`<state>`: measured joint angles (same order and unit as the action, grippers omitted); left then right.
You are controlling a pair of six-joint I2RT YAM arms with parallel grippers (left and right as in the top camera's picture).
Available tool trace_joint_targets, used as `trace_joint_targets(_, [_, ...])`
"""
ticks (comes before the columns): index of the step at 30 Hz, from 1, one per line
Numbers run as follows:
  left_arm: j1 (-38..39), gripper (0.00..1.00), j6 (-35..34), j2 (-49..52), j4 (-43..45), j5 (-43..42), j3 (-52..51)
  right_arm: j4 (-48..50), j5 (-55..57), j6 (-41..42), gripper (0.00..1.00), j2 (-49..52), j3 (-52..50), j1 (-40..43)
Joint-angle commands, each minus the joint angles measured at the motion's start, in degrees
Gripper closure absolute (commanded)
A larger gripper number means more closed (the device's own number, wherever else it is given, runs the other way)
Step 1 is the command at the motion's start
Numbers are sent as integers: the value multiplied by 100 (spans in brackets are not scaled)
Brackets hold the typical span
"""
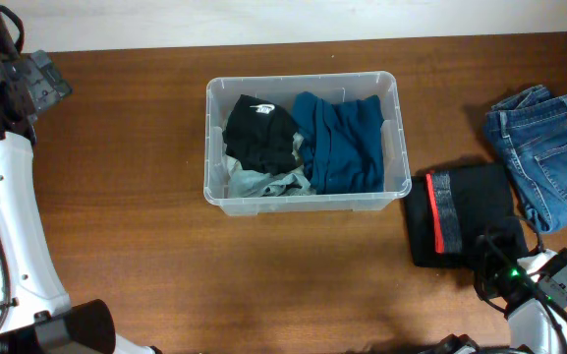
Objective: Pack container
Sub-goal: 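Lower the right gripper onto the black leggings and close on them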
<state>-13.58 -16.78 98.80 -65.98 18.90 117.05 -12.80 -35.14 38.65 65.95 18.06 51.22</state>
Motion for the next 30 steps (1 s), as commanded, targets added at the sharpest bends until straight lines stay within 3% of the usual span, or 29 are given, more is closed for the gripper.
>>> trace_joint_targets(1, [-9,1,-55,-68,11,24,11,-127,756,83,10,229,-372,-20])
trace_joint_targets(7, [-9,1,-55,-68,11,24,11,101,960,79,9,229,-372,-26])
trace_joint_targets(15, [-9,1,-55,-68,11,24,11,448,1014,85,0,295,-372,-26])
trace_joint_targets(26, [-9,1,-55,-68,11,24,11,1202,839,533,0,1403,-376,-26])
trace_joint_targets(30, [-9,1,-55,-68,11,24,11,1311,839,468,14,1676,-376,-26])
